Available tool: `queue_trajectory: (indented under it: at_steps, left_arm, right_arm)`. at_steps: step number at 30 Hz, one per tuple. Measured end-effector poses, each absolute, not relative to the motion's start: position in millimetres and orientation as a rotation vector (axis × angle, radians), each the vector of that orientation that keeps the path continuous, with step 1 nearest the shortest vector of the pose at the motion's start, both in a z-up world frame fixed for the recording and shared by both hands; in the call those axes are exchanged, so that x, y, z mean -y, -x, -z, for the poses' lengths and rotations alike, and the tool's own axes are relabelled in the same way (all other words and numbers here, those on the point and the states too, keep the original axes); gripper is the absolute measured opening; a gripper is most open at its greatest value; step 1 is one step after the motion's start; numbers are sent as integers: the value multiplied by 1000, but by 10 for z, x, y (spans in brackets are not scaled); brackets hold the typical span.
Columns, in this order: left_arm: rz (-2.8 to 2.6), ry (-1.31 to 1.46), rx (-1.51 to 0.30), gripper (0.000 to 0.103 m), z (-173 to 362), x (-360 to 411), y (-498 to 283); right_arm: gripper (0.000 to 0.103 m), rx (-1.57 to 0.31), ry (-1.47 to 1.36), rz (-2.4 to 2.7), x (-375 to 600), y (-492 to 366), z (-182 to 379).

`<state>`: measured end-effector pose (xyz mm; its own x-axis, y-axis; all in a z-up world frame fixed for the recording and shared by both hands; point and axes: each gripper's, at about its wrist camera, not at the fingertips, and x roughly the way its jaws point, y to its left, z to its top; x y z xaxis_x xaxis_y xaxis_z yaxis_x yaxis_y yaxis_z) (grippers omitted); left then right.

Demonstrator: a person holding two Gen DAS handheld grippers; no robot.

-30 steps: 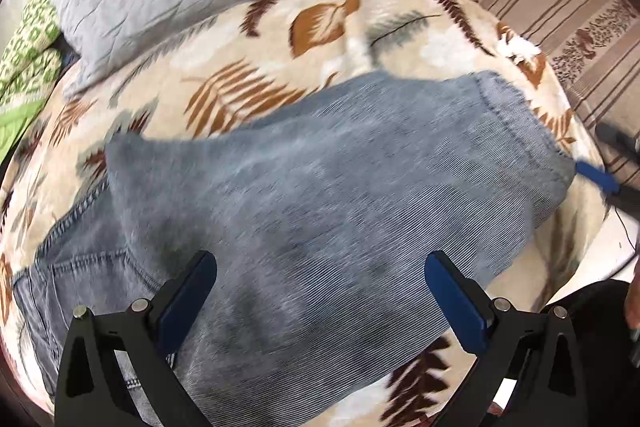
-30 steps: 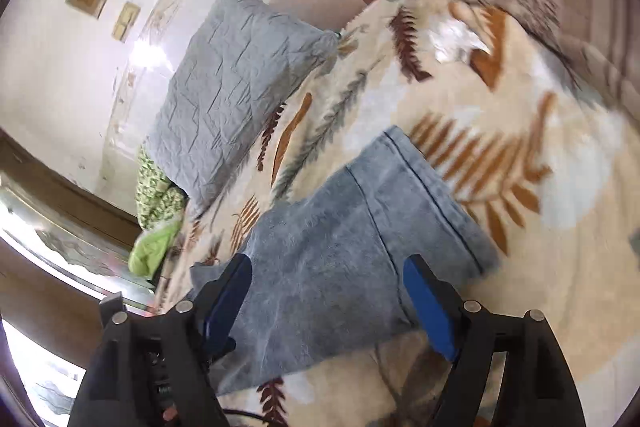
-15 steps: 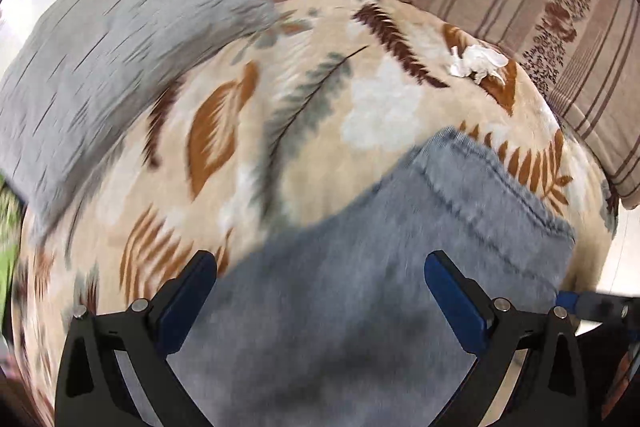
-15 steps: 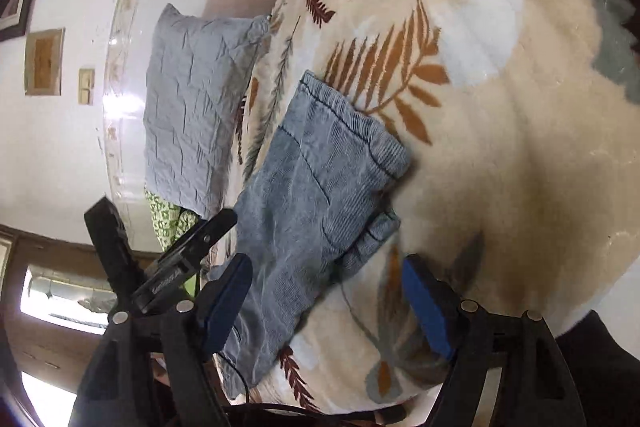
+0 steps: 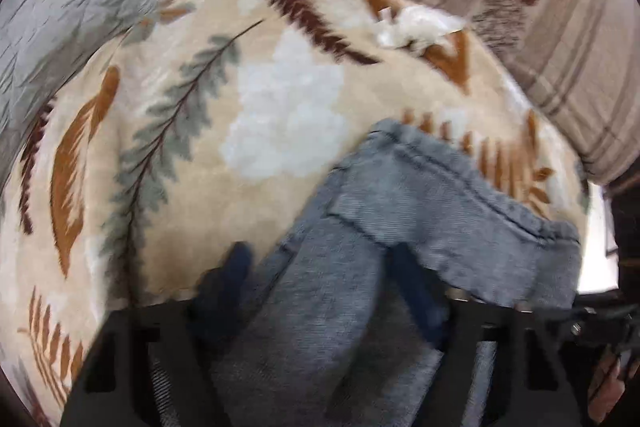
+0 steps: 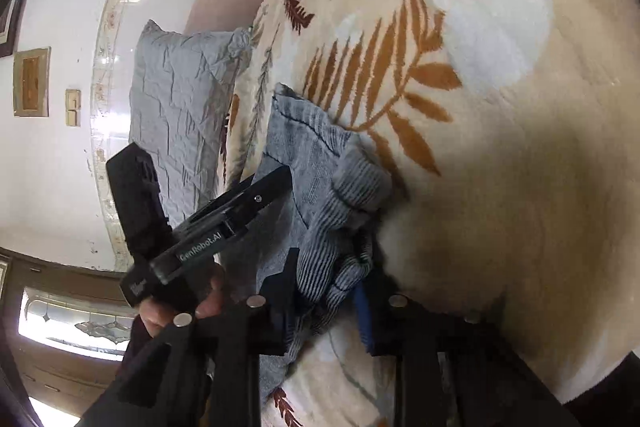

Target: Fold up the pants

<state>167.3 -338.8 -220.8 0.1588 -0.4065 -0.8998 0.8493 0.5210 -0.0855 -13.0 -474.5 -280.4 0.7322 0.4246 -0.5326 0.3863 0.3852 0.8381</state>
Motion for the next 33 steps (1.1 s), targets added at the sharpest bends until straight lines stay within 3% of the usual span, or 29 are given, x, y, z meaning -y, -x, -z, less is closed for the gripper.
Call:
queue_trajectory:
  at_steps: [3, 6, 18, 24, 27, 30, 33]
  left_arm:
    - [956, -495, -1067, 22, 2128, 3356, -1665]
    - [954, -440, -1052, 9, 2031, 3249, -1666]
    - [881, -125, -890, 9, 1288, 2193, -1613]
    - [706, -37, -914, 14, 1311, 1123, -1682]
    - [544, 16, -950, 14, 1439, 438, -1717]
    - [432, 131, -991, 15, 1560, -214, -1674]
    - [398, 210, -998, 16, 1602, -548, -1521]
  right_arm:
    - [24, -780, -1105, -14, 4658, 56, 2639]
    - [22, -729, -964, -17, 4522, 36, 2408]
    - [22, -521, -590, -210, 3572, 17, 1643]
    - [22, -601, -466, -468, 2663, -203, 1599]
    - [30, -804, -425, -580, 2191, -402, 1816]
    - [59, -1016, -327, -687, 1783, -479, 2051]
    - [59, -941, -274, -717, 1776, -377, 1964]
